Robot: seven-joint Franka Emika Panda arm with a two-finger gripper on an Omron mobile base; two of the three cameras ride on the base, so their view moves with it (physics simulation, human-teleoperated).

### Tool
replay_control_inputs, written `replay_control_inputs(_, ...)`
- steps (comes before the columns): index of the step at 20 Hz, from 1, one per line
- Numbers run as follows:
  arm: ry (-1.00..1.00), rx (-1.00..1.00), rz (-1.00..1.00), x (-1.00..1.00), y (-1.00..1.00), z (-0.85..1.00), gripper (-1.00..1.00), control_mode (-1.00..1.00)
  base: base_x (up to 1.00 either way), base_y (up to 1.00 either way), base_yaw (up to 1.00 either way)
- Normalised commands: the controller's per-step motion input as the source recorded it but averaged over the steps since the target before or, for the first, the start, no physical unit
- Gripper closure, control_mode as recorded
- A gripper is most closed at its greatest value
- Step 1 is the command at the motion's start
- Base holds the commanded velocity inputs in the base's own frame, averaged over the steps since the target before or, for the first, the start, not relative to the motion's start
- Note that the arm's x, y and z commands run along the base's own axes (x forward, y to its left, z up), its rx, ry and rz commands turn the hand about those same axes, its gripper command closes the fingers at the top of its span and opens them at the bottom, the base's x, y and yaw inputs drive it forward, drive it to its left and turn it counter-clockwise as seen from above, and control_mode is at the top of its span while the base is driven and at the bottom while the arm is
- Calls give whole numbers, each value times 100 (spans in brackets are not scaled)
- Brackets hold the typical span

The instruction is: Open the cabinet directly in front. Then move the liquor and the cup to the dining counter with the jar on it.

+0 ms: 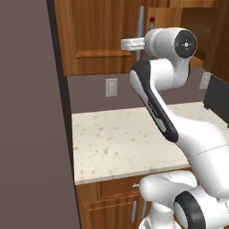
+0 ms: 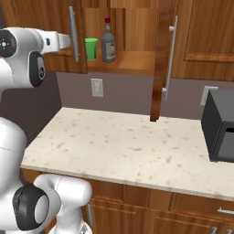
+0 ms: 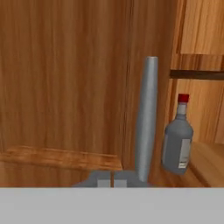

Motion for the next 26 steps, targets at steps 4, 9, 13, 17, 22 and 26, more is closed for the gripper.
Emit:
replay_control_inputs(4, -16, 23, 0, -23, -72, 74, -100, -100, 0, 0, 0)
replay_control_inputs(9, -12, 28, 0, -13, -86, 75, -100, -100, 0, 0, 0)
replay_control_inputs(13, 3, 4, 7, 6, -24, 1, -100, -100, 0, 0, 0)
replay_control_inputs(17, 12, 16, 0, 0, -60, 1, -100, -100, 0, 0, 0)
replay_control_inputs(22, 7, 4, 3, 2, -40, -1, -100, -100, 0, 0, 0)
replay_control_inputs(26, 1, 0, 8, 18, -21, -1, -100, -100, 0, 0, 0)
